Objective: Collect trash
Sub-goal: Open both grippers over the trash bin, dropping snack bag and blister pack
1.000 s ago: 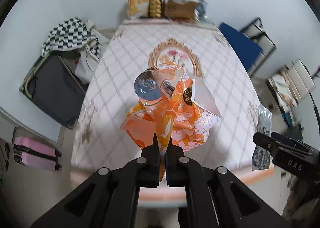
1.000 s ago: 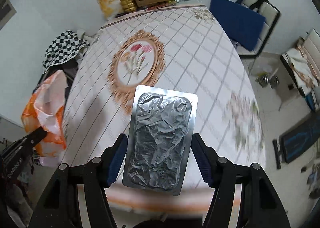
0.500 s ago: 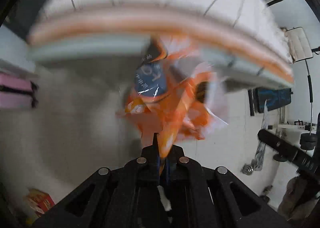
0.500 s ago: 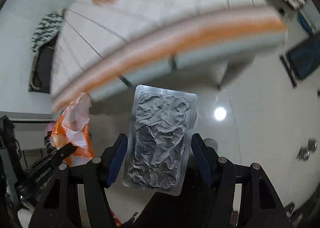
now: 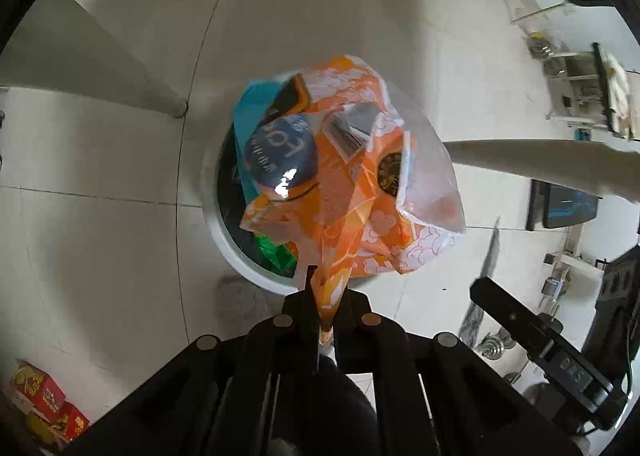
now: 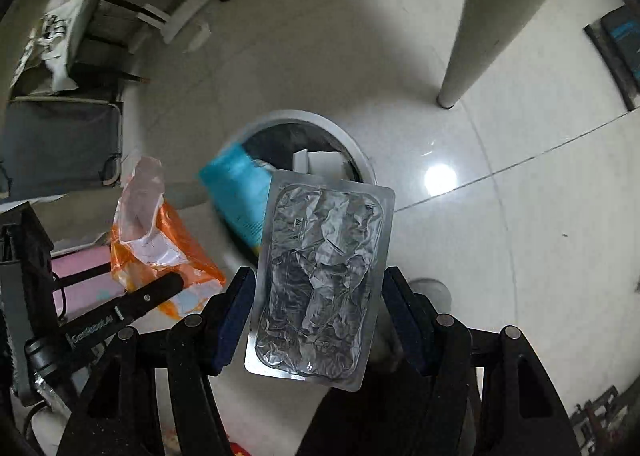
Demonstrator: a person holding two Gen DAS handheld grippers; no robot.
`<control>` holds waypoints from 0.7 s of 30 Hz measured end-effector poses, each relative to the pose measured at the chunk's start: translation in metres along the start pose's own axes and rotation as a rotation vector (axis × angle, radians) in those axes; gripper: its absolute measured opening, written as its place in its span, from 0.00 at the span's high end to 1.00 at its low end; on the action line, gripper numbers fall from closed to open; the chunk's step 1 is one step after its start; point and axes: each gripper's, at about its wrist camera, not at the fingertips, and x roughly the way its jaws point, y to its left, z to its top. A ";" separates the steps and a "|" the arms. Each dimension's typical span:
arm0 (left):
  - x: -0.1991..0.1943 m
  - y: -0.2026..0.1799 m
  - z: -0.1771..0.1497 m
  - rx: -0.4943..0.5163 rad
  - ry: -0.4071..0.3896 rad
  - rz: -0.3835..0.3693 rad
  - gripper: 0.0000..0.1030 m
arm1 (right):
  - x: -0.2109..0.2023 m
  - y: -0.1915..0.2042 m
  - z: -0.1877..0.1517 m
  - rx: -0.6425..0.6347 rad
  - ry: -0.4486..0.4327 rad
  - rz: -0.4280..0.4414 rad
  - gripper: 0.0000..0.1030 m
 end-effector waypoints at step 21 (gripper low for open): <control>-0.145 0.018 -0.114 0.027 -0.203 0.270 0.00 | -0.056 0.040 -0.028 -0.245 -0.059 -0.169 0.03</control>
